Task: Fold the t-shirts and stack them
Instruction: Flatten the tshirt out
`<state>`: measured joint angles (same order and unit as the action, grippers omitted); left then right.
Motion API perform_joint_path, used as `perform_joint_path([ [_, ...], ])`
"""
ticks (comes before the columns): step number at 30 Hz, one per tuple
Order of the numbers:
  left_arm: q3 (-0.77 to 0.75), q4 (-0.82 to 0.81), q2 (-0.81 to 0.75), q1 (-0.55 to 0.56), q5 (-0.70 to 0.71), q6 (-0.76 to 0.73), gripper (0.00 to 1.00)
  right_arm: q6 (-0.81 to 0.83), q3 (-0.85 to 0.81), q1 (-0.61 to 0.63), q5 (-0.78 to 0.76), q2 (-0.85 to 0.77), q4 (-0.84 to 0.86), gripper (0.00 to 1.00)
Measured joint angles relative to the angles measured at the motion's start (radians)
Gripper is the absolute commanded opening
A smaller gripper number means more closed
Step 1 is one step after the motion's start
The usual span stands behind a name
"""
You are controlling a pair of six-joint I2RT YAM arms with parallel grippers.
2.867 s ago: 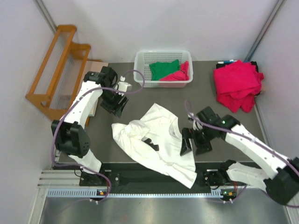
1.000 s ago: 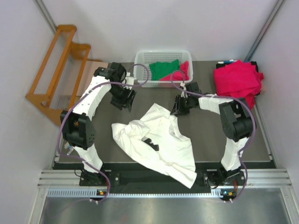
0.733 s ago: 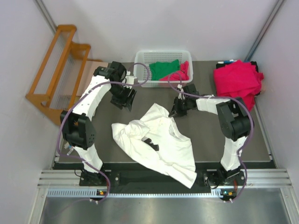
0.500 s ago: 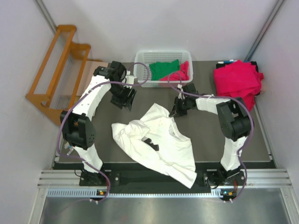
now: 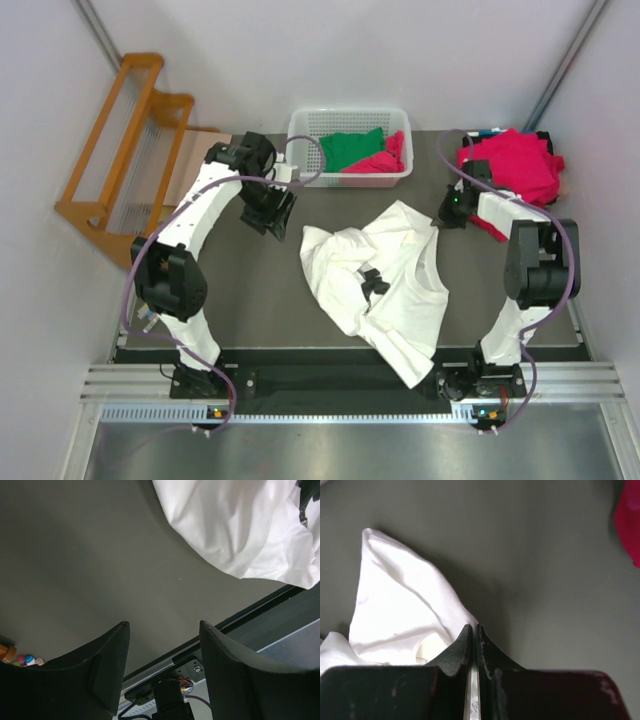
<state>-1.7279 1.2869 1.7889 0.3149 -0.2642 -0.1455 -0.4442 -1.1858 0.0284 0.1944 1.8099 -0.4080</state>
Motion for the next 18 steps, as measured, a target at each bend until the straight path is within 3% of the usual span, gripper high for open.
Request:
perform_joint_path([
  [4, 0.0, 0.0, 0.003, 0.051, 0.002, 0.009, 0.63, -0.001, 0.001, 0.008, 0.012, -0.005, 0.005, 0.0],
  [12, -0.063, -0.01, 0.141, 0.3, 0.043, 0.027, 0.64, 0.0, 0.002, 0.072, 0.04, 0.001, 0.017, 0.0],
  [18, -0.2, -0.031, 0.261, 0.319, 0.055, 0.044, 0.65, -0.001, 0.002, 0.097, 0.046, 0.002, 0.019, 0.0],
])
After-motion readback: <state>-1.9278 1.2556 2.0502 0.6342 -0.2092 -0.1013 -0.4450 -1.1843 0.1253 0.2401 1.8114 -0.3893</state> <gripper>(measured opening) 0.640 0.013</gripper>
